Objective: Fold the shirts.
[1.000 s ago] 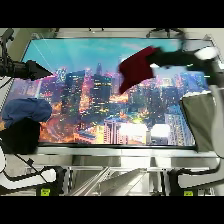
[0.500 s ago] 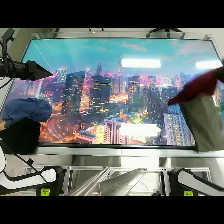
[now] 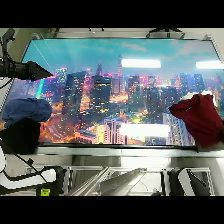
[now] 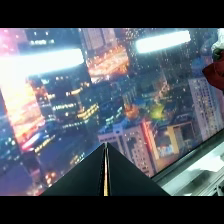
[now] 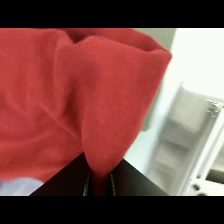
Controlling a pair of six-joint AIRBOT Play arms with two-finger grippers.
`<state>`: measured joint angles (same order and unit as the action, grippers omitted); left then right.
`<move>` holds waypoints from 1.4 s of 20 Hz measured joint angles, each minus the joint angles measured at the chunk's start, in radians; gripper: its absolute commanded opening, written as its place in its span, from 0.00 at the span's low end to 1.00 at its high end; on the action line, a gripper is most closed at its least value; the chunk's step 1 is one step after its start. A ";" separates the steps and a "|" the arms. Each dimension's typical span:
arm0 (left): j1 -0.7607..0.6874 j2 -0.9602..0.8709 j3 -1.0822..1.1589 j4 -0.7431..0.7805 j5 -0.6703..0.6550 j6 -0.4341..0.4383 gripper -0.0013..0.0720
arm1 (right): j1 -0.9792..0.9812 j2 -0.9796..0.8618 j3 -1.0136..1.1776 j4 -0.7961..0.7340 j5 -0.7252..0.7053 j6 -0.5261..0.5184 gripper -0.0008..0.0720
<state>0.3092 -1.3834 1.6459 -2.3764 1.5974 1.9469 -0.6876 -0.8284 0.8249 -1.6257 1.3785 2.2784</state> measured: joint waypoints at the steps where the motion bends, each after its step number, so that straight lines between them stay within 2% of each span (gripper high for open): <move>1: 0.000 0.000 0.000 0.000 0.000 0.000 0.05 | -0.019 0.011 -0.053 -0.006 -0.034 0.005 0.05; 3: 0.000 0.000 0.000 0.000 0.000 0.001 0.05 | -0.050 0.018 -0.135 -0.016 -0.089 0.013 0.06; 4: 0.000 -0.001 0.000 0.000 0.000 0.001 0.05 | -0.060 0.014 -0.163 -0.019 -0.108 0.016 0.24; 5: 0.000 -0.001 0.000 0.000 0.000 0.001 0.05 | -0.067 0.007 -0.182 -0.023 -0.121 0.018 0.68; 6: 0.000 -0.002 0.000 0.000 0.000 0.002 0.05 | -0.072 -0.001 -0.196 -0.025 -0.129 0.017 0.99; 11: 0.000 -0.002 0.000 0.000 -0.008 0.002 0.05 | -0.082 -0.007 -0.163 -0.011 -0.150 -0.224 0.99; 14: 0.000 -0.001 0.000 0.000 -0.014 0.002 0.05 | -0.083 0.007 -0.055 0.032 -0.130 -0.350 0.97; 15: 0.000 0.003 0.000 -0.003 -0.018 0.002 0.05 | -0.083 0.014 -0.011 0.077 -0.118 -0.396 0.84; 16: 0.000 0.010 0.000 -0.005 -0.019 0.001 0.05 | -0.082 0.023 0.026 0.132 -0.106 -0.438 0.48; 17: 0.000 0.022 -0.001 -0.006 -0.023 0.001 0.05 | -0.076 0.034 0.060 0.198 -0.094 -0.480 0.20; 19: 0.000 0.059 -0.024 -0.006 -0.032 0.000 0.05 | -0.047 0.059 0.101 0.332 -0.078 -0.551 0.15; 20: 0.000 0.090 -0.055 -0.006 -0.039 0.000 0.05 | -0.026 0.071 0.112 0.384 -0.073 -0.576 0.05; 24: -0.004 0.272 -0.312 0.000 -0.057 0.000 0.05 | 0.127 0.115 0.116 0.505 -0.034 -0.637 0.05; 28: -0.041 0.497 -0.686 0.001 -0.076 0.000 0.05 | 0.375 0.191 -0.012 0.546 -0.018 -0.665 0.05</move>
<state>0.2684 -0.8860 0.9604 -2.3756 1.5219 1.9472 -0.3126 -0.6373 0.8127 -1.0801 1.3605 1.6135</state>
